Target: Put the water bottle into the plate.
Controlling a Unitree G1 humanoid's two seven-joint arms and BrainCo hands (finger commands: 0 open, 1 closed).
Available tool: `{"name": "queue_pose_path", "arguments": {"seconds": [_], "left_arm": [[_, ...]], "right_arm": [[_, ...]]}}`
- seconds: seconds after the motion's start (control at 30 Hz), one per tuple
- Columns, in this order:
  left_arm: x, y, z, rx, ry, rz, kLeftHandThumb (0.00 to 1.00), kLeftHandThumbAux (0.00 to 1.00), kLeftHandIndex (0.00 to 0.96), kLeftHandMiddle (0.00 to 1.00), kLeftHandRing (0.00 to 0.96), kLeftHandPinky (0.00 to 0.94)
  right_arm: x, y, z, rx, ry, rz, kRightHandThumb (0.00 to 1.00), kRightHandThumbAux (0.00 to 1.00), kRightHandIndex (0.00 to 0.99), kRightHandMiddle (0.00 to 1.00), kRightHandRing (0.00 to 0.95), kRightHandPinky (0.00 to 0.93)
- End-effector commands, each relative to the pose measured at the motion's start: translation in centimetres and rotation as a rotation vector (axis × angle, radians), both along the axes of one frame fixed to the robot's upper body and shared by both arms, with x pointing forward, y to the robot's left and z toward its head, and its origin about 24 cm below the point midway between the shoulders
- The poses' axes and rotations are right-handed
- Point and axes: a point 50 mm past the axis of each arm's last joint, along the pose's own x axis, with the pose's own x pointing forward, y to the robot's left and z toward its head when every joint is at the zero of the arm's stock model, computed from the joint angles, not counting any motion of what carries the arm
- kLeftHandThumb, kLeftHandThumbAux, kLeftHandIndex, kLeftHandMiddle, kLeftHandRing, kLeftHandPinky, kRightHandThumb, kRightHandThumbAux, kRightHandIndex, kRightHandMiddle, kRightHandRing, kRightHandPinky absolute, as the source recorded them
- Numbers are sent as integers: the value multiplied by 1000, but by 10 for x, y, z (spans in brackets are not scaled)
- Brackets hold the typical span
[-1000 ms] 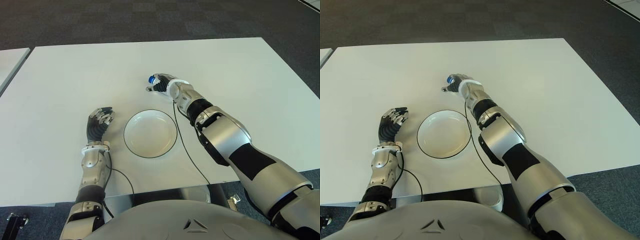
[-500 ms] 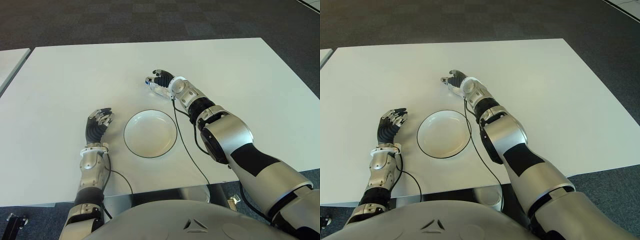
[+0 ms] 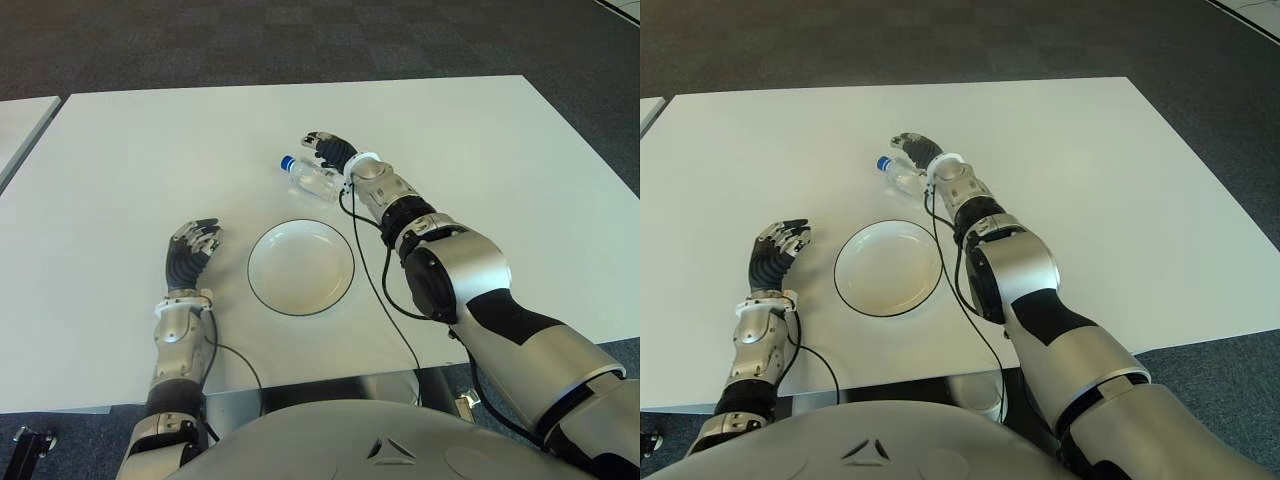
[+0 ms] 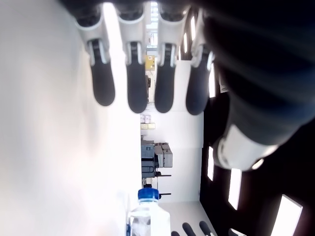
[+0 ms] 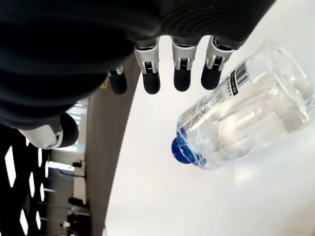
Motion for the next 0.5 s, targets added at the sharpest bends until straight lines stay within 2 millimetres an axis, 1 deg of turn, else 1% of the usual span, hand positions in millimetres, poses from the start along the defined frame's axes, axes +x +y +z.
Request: {"name": "queue_pose_path", "arguments": {"seconds": [0.03, 0.27, 0.33, 0.4, 0.43, 0.5], "left_arm": [[-12, 3, -9, -8, 58, 4, 696, 724, 410, 328, 336, 376], [-14, 4, -8, -1, 54, 3, 694, 724, 410, 330, 338, 374], [-15, 4, -8, -3, 52, 1, 694, 724, 410, 330, 337, 374], [-15, 4, -8, -4, 50, 0, 694, 724, 410, 331, 337, 378], [-15, 4, -8, -4, 50, -2, 695, 724, 410, 331, 337, 380], [-16, 3, -8, -4, 50, -5, 695, 723, 410, 332, 336, 376]], "right_arm": [[-6, 5, -10, 55, 51, -11, 538, 358, 0, 0, 0, 72], [-7, 3, -14, 30, 48, -23, 531, 377, 0, 0, 0, 85], [-7, 3, -14, -13, 35, -12, 527, 388, 0, 0, 0, 86], [-7, 2, -14, -80, 13, 6, 526, 397, 0, 0, 0, 76], [-7, 2, -14, -180, -31, 34, 526, 400, 0, 0, 0, 72], [-6, 1, -14, -295, -85, 68, 508, 416, 0, 0, 0, 95]]}}
